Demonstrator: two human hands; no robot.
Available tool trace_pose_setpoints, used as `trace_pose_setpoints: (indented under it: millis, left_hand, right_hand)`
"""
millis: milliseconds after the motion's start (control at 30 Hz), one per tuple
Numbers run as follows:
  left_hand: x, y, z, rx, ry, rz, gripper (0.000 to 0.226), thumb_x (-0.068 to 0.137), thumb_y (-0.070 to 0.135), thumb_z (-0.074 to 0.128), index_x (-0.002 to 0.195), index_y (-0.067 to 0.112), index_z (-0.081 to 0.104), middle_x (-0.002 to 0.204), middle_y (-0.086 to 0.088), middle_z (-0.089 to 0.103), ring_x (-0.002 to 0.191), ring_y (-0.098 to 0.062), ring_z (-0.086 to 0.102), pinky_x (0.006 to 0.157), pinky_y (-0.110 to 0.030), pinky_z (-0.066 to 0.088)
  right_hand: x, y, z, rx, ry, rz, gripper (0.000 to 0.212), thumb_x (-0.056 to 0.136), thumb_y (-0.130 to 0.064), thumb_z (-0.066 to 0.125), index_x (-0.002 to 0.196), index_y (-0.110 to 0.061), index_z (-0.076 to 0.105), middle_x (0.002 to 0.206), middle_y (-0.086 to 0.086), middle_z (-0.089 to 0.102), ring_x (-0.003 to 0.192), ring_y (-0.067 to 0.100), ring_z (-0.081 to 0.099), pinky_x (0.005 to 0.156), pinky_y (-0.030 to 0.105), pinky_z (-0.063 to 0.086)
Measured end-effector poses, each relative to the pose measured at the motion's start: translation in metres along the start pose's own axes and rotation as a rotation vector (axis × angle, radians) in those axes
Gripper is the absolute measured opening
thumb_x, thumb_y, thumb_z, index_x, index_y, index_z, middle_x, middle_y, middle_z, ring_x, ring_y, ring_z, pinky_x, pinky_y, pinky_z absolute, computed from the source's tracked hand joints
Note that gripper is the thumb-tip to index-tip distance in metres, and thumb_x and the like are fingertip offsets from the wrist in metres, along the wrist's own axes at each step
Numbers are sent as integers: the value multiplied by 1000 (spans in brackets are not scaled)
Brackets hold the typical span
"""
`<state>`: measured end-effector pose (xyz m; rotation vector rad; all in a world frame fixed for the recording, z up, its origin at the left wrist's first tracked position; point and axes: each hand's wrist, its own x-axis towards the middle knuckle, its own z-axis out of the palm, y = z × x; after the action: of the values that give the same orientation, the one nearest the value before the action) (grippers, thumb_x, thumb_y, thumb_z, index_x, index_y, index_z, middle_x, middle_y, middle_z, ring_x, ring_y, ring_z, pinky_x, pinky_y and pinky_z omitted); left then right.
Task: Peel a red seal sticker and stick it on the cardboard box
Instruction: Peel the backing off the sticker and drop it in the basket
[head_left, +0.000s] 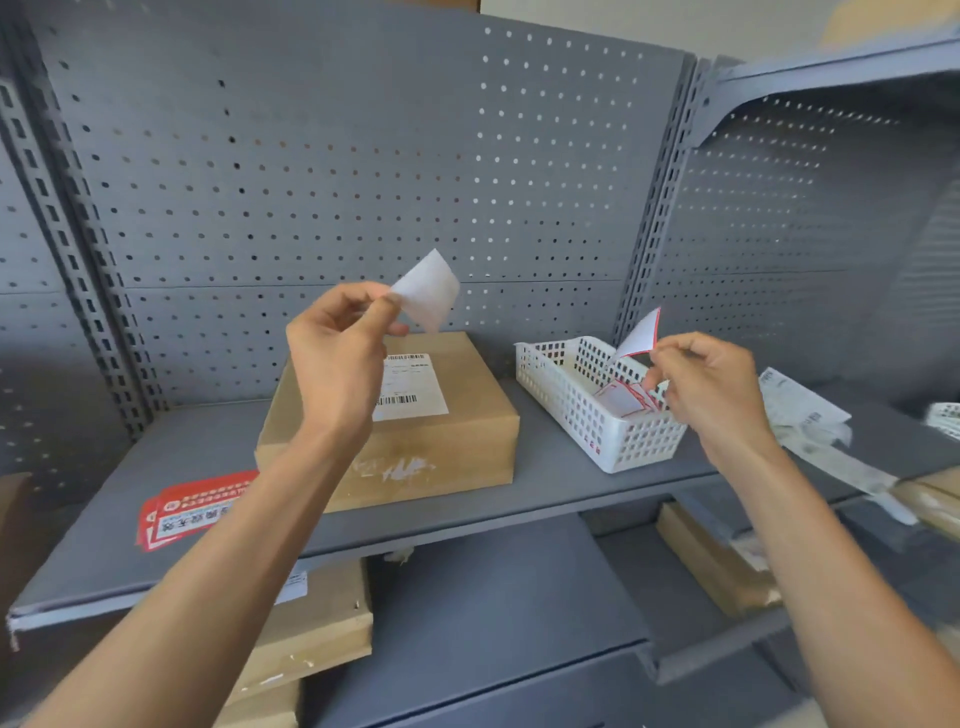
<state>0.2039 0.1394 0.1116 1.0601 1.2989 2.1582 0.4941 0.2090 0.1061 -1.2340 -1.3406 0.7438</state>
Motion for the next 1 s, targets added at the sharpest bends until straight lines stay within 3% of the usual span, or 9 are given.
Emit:
trace_pose_setpoints:
  millis: [200,400,533,633,733,800,1000]
  left_hand:
    - [-11,-7,18,1,-46,-26,15,91,11,70,79,20,72,78,-3,73,71,-17,70,56,-24,43]
    - [-17,-11,24,8,-50,-43,12,90,11,71,81,19,71,80,-7,71,69,-14,71,58,-26,44]
    - [-22,-12,26,38,-47,-34,14,89,13,71,79,22,72,73,4,72,71,-16,71,62,-27,46]
    - [-24,-12,24,66,-36,-21,15,88,15,72,77,25,72,68,10,71,71,-18,69,63,-28,45]
    - [-28,-13,21,99,-15,-16,15,89,16,72,78,27,73,63,10,70,71,-25,61,54,-24,43]
    - [-30,-13,20,116,5,-5,16,89,15,72,78,26,73,62,10,70,69,-25,59,52,-22,42]
    - [-44,-13,17,301,75,223,10,86,18,73,78,24,74,80,6,74,67,-10,65,65,-27,50]
  right_hand:
    - [18,24,-40,-94,-134,257,13,94,-10,61,91,-3,71,61,7,61,39,11,22,39,20,16]
    - [22,38,-48,-177,-145,275,14,93,-14,66,88,-4,73,60,7,62,38,9,25,37,19,16]
    - [30,39,-41,-327,-163,222,16,89,-12,68,75,-5,69,58,6,64,41,12,31,39,20,21]
    - [37,37,-36,-459,-135,148,20,85,-15,72,73,0,69,58,4,66,36,5,41,41,21,29]
    - [38,33,-32,-496,-85,50,29,84,-22,77,74,4,68,65,7,66,59,16,56,56,27,38]
    - [33,24,-28,-462,-79,-9,26,88,-26,75,75,-4,70,65,2,66,64,16,58,59,27,42]
    - [-9,-29,11,-301,-284,-259,26,94,-31,67,74,-15,69,59,0,69,43,3,48,50,21,41]
